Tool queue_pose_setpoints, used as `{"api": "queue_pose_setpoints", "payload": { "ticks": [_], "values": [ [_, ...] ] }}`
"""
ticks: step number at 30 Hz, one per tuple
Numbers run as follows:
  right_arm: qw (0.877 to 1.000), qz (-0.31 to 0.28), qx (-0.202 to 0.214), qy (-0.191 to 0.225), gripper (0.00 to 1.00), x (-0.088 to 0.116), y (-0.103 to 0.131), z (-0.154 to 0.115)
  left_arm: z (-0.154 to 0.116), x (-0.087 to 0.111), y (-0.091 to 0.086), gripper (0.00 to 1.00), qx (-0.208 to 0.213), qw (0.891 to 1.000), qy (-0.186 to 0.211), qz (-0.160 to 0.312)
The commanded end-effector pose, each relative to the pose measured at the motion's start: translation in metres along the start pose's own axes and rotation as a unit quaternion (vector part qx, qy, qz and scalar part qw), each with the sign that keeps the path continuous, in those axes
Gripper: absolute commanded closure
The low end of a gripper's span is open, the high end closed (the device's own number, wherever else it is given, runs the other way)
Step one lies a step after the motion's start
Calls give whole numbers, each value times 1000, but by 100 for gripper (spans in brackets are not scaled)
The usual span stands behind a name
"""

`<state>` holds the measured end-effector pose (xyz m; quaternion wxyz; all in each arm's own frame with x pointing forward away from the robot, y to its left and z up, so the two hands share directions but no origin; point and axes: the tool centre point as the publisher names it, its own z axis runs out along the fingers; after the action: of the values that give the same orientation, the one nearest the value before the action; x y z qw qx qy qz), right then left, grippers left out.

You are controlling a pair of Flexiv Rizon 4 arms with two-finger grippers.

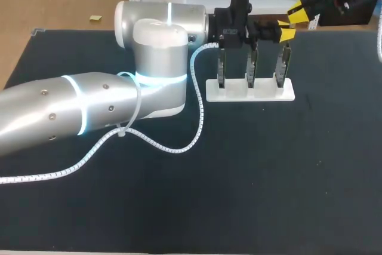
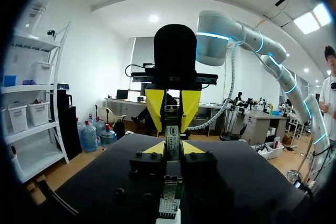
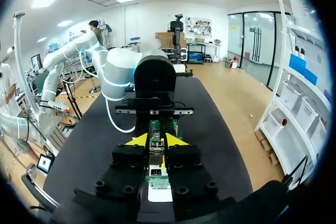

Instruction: Pick up the optical module with the left hand, and insert it into the network port with the right hand.

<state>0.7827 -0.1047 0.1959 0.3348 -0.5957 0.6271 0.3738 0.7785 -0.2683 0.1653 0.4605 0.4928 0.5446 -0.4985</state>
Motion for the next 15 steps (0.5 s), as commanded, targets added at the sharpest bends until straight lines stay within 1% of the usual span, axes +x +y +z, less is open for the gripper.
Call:
{"api": "queue_pose_setpoints", "payload": {
  "ticks": [1, 10, 15],
  "values": [
    [1000, 0, 2, 1, 100, 0, -4, 1, 1, -1, -3, 0, 2, 1000, 1, 0],
    [1000, 0, 4, -1, 100, 1, -4, 1, 1, -1, -3, 0, 2, 1000, 1, 0],
    [1000, -1, 5, -2, 100, 0, -3, 1, -1, -1, -5, 0, 10, 1000, 13, 5]
  ]
}}
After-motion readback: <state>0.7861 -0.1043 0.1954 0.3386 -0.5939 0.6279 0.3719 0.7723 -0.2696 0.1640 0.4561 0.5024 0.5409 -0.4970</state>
